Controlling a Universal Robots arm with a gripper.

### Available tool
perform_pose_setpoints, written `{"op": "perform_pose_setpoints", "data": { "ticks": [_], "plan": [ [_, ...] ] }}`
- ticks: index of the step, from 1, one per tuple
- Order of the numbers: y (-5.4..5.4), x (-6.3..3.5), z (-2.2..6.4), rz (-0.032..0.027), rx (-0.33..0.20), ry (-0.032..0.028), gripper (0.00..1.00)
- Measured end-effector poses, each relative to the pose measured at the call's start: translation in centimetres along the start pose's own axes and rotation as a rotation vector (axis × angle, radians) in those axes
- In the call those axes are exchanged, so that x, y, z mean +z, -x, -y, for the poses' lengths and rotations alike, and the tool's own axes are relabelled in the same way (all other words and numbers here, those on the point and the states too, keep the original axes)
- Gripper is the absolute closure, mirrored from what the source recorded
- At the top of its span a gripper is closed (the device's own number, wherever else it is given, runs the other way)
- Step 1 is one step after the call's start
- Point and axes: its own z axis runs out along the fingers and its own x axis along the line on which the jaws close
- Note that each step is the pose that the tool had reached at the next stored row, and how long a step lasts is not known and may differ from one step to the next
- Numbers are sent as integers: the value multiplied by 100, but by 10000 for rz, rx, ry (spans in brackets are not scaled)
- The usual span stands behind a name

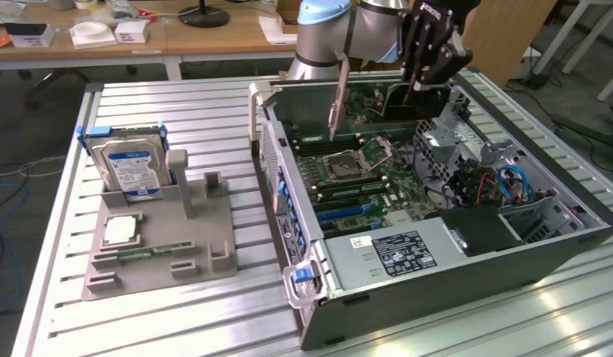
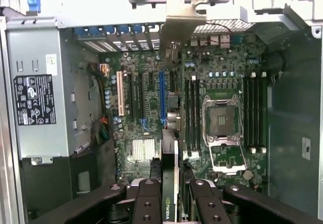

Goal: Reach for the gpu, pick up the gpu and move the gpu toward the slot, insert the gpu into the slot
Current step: 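Insert the gpu into the slot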

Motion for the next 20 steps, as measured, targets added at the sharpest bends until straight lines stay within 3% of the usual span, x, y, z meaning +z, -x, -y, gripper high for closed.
{"op": "perform_pose_setpoints", "data": {
  "ticks": [5, 20],
  "plan": [
    [0, 64, -3, 3, -254, -7, 74],
    [-40, 322, -9, 6, -219, 11, 74]
  ]
}}
